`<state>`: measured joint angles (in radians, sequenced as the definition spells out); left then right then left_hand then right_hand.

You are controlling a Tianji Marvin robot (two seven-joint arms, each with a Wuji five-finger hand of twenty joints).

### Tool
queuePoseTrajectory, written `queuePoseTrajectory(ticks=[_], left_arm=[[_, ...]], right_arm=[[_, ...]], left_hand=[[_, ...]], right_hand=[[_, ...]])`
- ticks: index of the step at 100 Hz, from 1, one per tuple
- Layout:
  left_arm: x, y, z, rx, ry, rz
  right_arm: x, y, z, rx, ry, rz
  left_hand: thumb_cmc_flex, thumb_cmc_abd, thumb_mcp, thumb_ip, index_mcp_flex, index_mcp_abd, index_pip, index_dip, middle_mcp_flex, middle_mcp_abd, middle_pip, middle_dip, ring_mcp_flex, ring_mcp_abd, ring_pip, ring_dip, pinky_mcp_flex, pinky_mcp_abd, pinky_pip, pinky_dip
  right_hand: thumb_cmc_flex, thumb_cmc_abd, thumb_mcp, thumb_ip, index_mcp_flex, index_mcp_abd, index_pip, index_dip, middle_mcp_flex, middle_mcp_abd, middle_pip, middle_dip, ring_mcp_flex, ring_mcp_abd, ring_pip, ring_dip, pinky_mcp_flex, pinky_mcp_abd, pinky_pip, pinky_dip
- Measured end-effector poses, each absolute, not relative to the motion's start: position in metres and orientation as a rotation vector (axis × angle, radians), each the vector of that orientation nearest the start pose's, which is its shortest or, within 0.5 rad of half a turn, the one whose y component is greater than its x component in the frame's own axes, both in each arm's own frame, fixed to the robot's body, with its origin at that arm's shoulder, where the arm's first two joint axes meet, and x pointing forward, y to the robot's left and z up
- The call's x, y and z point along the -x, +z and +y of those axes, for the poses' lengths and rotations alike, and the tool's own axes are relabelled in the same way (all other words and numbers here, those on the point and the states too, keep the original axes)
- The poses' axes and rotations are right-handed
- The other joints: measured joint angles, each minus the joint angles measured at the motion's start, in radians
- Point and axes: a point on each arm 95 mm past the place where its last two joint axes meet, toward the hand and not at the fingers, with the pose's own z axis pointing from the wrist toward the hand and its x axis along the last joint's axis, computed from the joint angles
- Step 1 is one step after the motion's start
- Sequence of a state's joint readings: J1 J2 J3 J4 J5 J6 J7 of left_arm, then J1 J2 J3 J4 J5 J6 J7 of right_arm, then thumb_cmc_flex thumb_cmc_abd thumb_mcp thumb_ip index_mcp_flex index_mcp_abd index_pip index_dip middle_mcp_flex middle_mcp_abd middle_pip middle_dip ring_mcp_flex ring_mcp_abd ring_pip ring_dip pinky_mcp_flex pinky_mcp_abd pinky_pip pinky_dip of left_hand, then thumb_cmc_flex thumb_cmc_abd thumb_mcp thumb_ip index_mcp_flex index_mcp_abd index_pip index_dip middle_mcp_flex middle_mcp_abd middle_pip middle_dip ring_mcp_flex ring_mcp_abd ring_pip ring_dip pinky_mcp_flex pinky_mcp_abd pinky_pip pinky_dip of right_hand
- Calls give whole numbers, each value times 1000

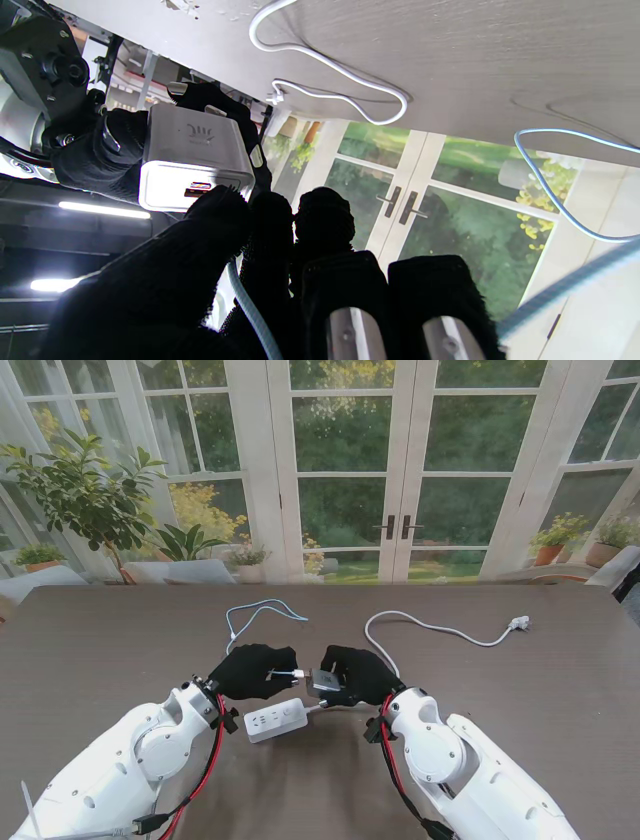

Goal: Set up the charging station

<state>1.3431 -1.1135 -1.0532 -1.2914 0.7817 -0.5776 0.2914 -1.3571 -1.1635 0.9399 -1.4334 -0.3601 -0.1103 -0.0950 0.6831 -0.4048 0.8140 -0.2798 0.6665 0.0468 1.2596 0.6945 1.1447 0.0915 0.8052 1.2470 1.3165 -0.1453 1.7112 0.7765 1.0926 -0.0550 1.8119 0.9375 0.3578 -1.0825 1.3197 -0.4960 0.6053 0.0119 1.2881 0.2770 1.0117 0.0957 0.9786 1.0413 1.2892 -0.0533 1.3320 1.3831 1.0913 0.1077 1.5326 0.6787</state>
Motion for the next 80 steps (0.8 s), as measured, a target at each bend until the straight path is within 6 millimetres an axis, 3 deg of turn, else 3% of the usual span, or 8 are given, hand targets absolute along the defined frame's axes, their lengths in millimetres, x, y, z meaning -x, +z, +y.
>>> queuePoseTrajectory(ticks=[80], left_arm=[[-428,-329,-36,1003,-2156,1527]], right_arm=[[-425,-335,87,1939,-2268,-1489]], left_hand=[[0,0,0,0,0,0,-1,0,0,0,0,0,0,0,0,0,0,0,0,0]], right_hand=[[0,9,0,0,-4,8,0,0,0,5,0,0,0,2,0,0,0,2,0,1]])
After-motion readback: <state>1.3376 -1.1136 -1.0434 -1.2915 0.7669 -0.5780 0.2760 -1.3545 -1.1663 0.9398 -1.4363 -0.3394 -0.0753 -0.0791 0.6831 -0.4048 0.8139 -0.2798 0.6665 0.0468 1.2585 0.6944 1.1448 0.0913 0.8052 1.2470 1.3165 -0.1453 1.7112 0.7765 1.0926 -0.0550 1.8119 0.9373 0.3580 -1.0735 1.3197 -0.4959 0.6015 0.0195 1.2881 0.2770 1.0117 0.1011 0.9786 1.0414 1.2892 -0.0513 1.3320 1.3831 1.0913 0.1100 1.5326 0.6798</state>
